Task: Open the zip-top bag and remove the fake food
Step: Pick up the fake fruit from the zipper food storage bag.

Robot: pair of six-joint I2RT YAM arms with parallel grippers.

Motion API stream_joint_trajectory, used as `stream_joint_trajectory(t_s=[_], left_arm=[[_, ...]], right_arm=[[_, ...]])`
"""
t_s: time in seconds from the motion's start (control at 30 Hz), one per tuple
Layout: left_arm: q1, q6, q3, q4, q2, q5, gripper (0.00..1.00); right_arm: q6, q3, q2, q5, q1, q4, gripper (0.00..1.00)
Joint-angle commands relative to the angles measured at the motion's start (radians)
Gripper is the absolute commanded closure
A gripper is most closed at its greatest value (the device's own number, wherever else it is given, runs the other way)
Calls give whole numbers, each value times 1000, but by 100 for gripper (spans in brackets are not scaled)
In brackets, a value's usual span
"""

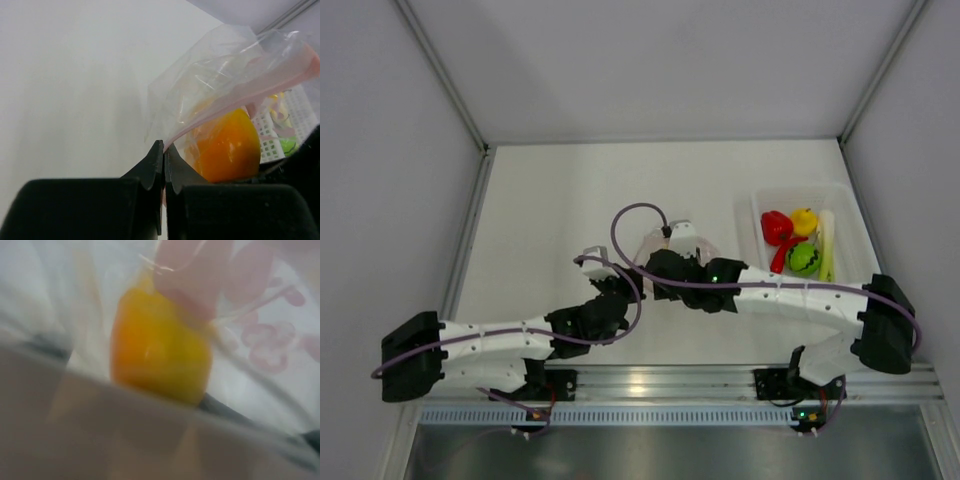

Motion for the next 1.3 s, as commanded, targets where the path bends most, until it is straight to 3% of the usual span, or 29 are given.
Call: stream_joint_trajectory(t_s=[0.0,0.2,0.57,0.77,0.93,1.13,1.27], left_arm=[[38,47,26,4,29,-8,100],[47,31,20,10,26,63,100],[11,37,10,10,-16,127,100],[14,-7,81,-136,9,80,100],[47,-87,120,-247,47,58,100],[78,-124,89,-253,38,19,100],[80,-128,63,-260,-8,-3,100]], right_arm=[[-117,-35,-66,-91,58,57,100],[-136,-43,-137,-65,69,101,100],[-310,-12,-109,-56,70,239,100],[-419,-27,-152,-174,65,253,100],[-415,-21,-180,-231,36,191,100],[-317,-98,-237,-415,-63,269,100],[-344,-35,-149,-494,-96,148,100]])
